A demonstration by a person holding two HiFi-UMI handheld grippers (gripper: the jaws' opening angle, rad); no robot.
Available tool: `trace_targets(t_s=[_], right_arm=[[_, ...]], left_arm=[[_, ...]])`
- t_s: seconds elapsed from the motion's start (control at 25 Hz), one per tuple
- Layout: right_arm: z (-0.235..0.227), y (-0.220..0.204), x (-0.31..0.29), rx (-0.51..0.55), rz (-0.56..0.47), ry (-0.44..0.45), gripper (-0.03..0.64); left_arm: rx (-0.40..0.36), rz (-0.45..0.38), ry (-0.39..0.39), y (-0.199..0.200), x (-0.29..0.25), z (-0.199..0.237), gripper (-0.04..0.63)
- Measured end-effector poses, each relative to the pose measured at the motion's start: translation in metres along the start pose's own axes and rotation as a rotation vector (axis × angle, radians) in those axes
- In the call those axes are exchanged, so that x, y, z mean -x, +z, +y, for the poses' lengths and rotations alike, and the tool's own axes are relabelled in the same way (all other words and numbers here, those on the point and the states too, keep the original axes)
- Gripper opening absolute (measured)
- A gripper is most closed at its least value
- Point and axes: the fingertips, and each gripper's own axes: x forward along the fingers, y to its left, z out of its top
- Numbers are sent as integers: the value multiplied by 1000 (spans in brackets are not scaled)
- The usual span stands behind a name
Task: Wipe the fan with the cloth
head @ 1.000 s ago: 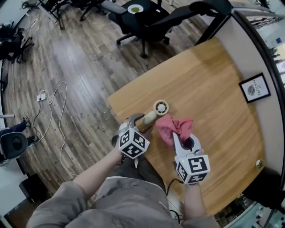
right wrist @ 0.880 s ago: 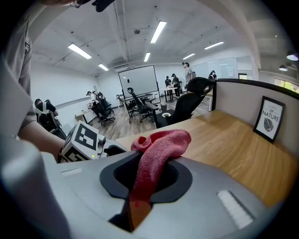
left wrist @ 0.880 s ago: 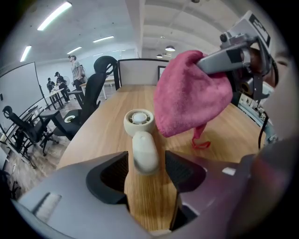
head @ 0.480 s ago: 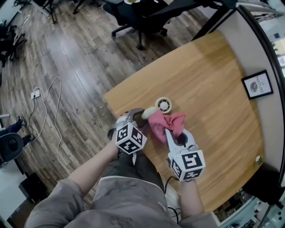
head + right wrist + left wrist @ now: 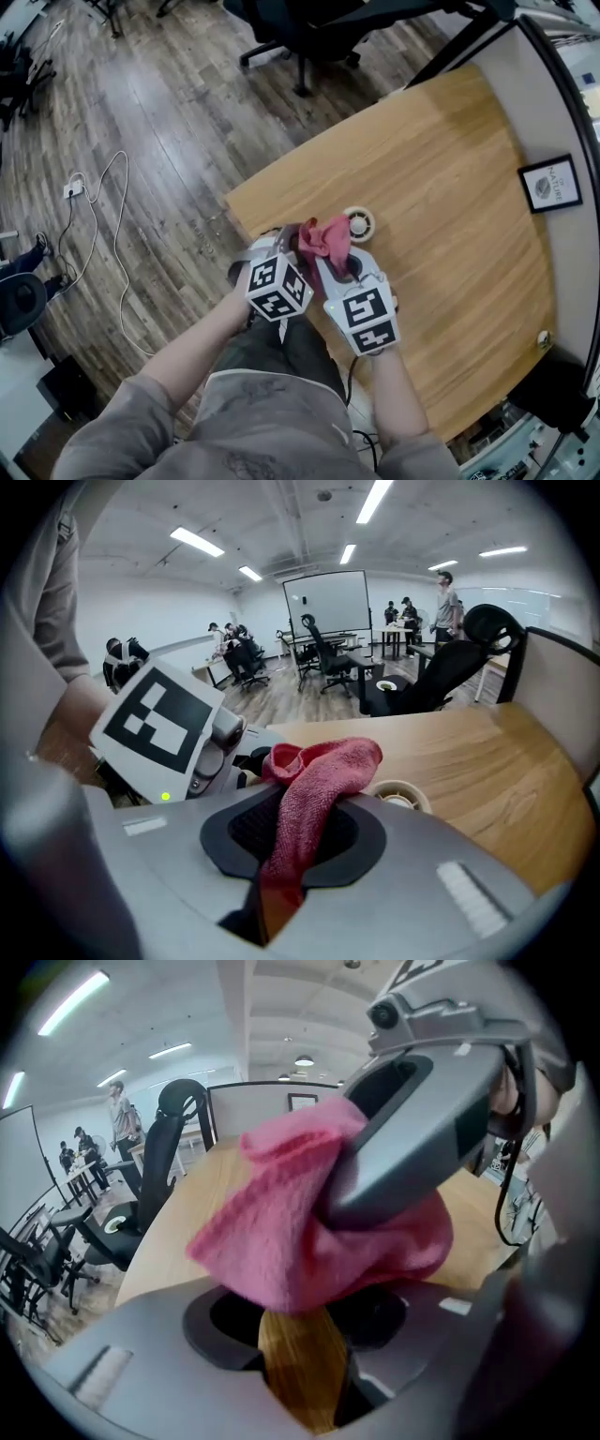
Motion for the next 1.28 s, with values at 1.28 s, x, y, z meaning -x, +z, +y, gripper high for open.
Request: trace_targets(t_s=[1.28], right_arm=[[-75, -24, 23, -16, 62, -268, 57]], left_arm=[[49, 0, -46, -4, -3, 5, 181]])
